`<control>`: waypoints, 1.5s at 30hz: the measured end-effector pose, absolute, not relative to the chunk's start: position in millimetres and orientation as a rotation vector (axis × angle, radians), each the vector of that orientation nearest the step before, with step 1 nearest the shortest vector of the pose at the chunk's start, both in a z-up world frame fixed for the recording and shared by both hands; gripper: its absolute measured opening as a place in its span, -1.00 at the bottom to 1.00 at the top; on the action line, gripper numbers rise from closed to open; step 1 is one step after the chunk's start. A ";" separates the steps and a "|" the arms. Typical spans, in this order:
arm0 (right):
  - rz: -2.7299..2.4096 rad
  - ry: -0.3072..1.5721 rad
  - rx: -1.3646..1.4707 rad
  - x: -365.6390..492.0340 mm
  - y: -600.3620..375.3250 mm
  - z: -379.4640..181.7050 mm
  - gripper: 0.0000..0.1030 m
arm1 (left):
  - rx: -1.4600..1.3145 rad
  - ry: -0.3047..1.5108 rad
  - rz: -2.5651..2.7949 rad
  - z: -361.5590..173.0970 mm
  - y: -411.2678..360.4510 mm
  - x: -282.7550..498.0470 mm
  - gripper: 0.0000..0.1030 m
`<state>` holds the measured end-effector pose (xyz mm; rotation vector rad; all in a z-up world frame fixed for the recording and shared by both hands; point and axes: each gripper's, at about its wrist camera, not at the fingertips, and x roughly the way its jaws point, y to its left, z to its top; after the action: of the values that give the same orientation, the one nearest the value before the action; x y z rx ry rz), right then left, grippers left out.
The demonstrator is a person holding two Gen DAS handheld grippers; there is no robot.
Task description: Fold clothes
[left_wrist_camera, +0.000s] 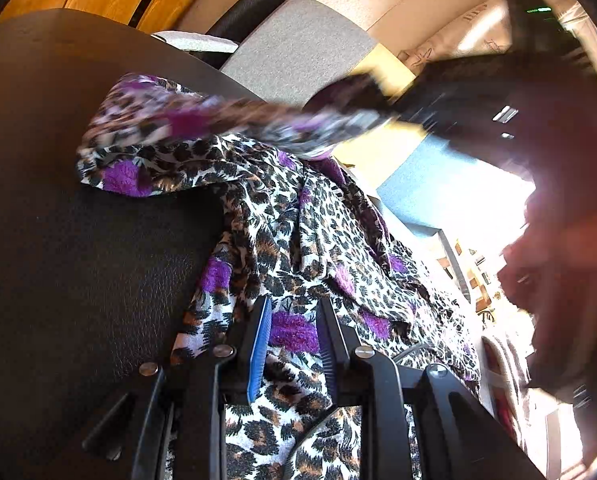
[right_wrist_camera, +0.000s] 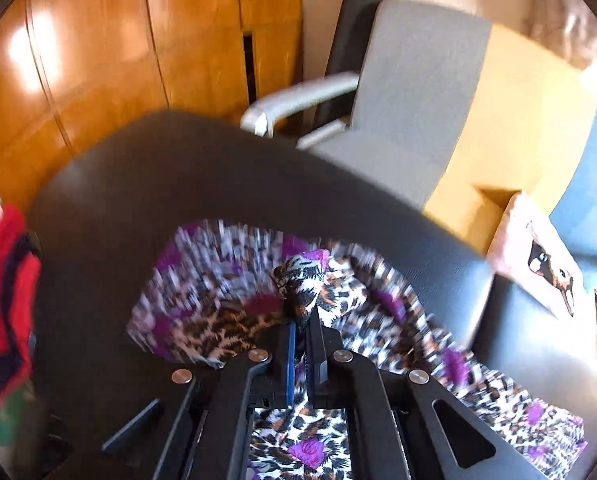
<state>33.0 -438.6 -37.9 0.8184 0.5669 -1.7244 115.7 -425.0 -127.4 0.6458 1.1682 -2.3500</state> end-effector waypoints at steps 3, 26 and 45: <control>-1.730 0.507 0.765 34.1 -434.8 -3.9 -0.92 | 0.724 1.150 -2.317 -116.8 -426.4 110.7 -0.51; -1.956 0.132 1.006 -77.6 -237.0 -52.2 -0.92 | 0.837 0.982 -2.260 -103.4 -469.7 104.3 -0.48; -1.765 -0.451 1.188 -105.5 -180.3 -131.9 -0.22 | 0.676 1.396 -2.255 -100.6 -486.2 180.7 -0.48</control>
<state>-105.5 -180.3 -131.9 1.1875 -0.4508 -1.7646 180.7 -486.2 -100.6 0.6756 1.3963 -2.2546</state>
